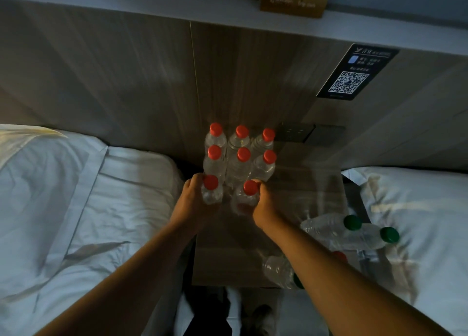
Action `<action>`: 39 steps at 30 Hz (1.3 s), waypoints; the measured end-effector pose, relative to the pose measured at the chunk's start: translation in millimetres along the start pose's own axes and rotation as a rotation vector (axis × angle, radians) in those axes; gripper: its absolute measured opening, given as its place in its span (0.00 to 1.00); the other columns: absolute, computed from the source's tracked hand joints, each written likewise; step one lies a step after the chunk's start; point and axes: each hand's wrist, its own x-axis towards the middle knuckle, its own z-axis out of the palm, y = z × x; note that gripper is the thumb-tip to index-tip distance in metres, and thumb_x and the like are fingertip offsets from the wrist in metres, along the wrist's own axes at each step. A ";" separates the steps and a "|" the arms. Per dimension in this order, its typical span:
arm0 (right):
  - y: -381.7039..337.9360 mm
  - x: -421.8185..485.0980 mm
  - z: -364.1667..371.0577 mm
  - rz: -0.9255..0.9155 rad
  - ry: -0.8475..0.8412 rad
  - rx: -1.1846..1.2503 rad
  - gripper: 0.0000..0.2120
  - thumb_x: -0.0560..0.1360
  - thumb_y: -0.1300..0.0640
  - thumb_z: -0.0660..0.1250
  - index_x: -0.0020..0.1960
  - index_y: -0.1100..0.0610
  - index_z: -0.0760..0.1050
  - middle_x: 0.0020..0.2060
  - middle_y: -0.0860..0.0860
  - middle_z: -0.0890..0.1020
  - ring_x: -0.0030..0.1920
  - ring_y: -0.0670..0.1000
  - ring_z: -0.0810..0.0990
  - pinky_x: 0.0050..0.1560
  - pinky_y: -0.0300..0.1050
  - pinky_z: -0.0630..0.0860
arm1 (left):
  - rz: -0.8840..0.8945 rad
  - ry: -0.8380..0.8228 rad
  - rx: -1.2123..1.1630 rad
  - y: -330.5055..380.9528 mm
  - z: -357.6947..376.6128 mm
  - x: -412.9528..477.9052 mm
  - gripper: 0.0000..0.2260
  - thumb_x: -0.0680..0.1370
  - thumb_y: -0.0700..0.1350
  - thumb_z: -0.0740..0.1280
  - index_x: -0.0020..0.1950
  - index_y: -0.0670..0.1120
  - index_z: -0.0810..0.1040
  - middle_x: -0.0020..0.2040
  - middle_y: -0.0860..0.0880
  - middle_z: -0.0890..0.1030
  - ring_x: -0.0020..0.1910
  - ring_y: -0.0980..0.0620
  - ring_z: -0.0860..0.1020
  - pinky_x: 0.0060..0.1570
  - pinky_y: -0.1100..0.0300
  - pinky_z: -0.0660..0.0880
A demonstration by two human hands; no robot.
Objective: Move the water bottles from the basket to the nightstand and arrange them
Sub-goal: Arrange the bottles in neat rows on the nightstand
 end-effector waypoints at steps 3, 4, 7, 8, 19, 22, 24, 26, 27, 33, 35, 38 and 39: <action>-3.8 5.5 3.4 0.005 0.094 0.036 0.13 0.78 0.44 0.57 0.44 0.50 0.77 0.43 0.50 0.82 0.49 0.51 0.80 0.59 0.52 0.74 | -0.062 0.018 -0.074 5.9 6.1 7.8 0.33 0.61 0.49 0.79 0.62 0.51 0.70 0.60 0.49 0.74 0.54 0.51 0.76 0.49 0.55 0.76; -0.6 9.3 6.7 -0.010 0.098 0.024 0.10 0.74 0.42 0.60 0.45 0.47 0.75 0.44 0.49 0.82 0.50 0.51 0.80 0.59 0.53 0.74 | -0.096 0.012 -0.111 3.8 8.8 11.4 0.38 0.60 0.51 0.79 0.66 0.51 0.67 0.62 0.48 0.74 0.59 0.48 0.75 0.54 0.53 0.76; 8.3 21.0 13.7 -0.043 0.021 -0.040 0.16 0.67 0.50 0.72 0.47 0.35 0.68 0.46 0.44 0.80 0.49 0.46 0.80 0.53 0.51 0.79 | -0.236 -0.073 -0.127 -2.3 12.7 18.0 0.56 0.58 0.55 0.80 0.78 0.49 0.51 0.74 0.45 0.67 0.73 0.44 0.65 0.69 0.49 0.66; 7.5 21.3 12.2 -0.034 0.013 -0.016 0.19 0.68 0.53 0.73 0.46 0.33 0.67 0.45 0.43 0.79 0.48 0.45 0.79 0.52 0.50 0.80 | -0.267 -0.099 -0.139 -5.7 14.4 20.8 0.60 0.56 0.58 0.79 0.79 0.49 0.47 0.76 0.45 0.65 0.75 0.44 0.62 0.70 0.49 0.64; 10.7 39.7 19.7 -0.178 0.055 0.011 0.13 0.67 0.47 0.71 0.49 0.45 0.72 0.42 0.45 0.80 0.44 0.44 0.81 0.43 0.46 0.82 | -0.191 -0.153 -0.067 -7.7 16.0 37.1 0.44 0.69 0.37 0.76 0.78 0.46 0.55 0.70 0.43 0.72 0.66 0.45 0.73 0.59 0.57 0.70; 9.5 39.9 19.5 -0.175 0.084 0.033 0.15 0.66 0.49 0.71 0.49 0.46 0.70 0.42 0.46 0.80 0.43 0.46 0.81 0.43 0.47 0.82 | -0.141 -0.129 -0.105 -8.4 19.2 38.3 0.39 0.68 0.41 0.77 0.75 0.50 0.62 0.65 0.51 0.76 0.61 0.55 0.76 0.60 0.58 0.72; 7.8 40.5 19.7 -0.198 0.096 0.029 0.17 0.64 0.46 0.70 0.49 0.45 0.69 0.42 0.45 0.79 0.43 0.46 0.80 0.43 0.48 0.82 | -0.075 -0.099 -0.148 -13.5 22.6 40.1 0.32 0.68 0.45 0.78 0.67 0.57 0.67 0.58 0.60 0.78 0.55 0.69 0.76 0.60 0.56 0.76; 7.1 40.8 20.5 -0.205 0.065 0.014 0.16 0.65 0.49 0.72 0.49 0.46 0.69 0.41 0.45 0.78 0.42 0.45 0.80 0.42 0.46 0.81 | -0.054 -0.113 -0.176 -17.6 24.2 41.4 0.31 0.67 0.47 0.78 0.65 0.59 0.68 0.56 0.61 0.78 0.55 0.70 0.76 0.59 0.56 0.77; 5.8 40.0 20.2 -0.211 0.059 0.006 0.15 0.67 0.52 0.73 0.49 0.47 0.70 0.41 0.45 0.78 0.42 0.44 0.79 0.41 0.44 0.81 | -0.048 -0.112 -0.189 -19.5 24.7 42.1 0.32 0.67 0.47 0.79 0.66 0.60 0.68 0.57 0.61 0.78 0.56 0.68 0.76 0.58 0.57 0.77; 0.3 33.1 19.0 -0.201 0.125 0.054 0.17 0.69 0.58 0.74 0.52 0.52 0.69 0.42 0.45 0.78 0.41 0.42 0.78 0.39 0.32 0.74 | -0.041 -0.114 -0.266 -20.7 25.9 42.8 0.35 0.65 0.46 0.80 0.68 0.59 0.68 0.58 0.60 0.79 0.56 0.68 0.77 0.51 0.72 0.75; 0.1 32.2 21.2 -0.205 0.154 0.075 0.17 0.68 0.57 0.73 0.52 0.54 0.70 0.43 0.47 0.79 0.43 0.46 0.79 0.42 0.38 0.78 | -0.037 -0.120 -0.287 -21.9 25.9 43.0 0.36 0.65 0.45 0.80 0.68 0.60 0.68 0.58 0.60 0.79 0.56 0.68 0.77 0.49 0.74 0.75; 6.3 37.5 28.5 -0.203 0.166 0.082 0.14 0.68 0.53 0.72 0.49 0.53 0.72 0.41 0.48 0.80 0.42 0.47 0.80 0.43 0.47 0.81 | -0.047 -0.111 -0.293 -20.6 27.4 42.7 0.37 0.63 0.45 0.80 0.68 0.59 0.67 0.56 0.61 0.78 0.54 0.72 0.76 0.48 0.74 0.73; 7.3 39.2 30.3 -0.202 0.168 0.066 0.13 0.68 0.51 0.71 0.48 0.54 0.72 0.40 0.48 0.79 0.42 0.47 0.80 0.43 0.47 0.81 | -0.047 -0.104 -0.291 -20.2 28.1 42.5 0.37 0.63 0.45 0.80 0.68 0.58 0.67 0.56 0.61 0.78 0.54 0.73 0.75 0.50 0.72 0.73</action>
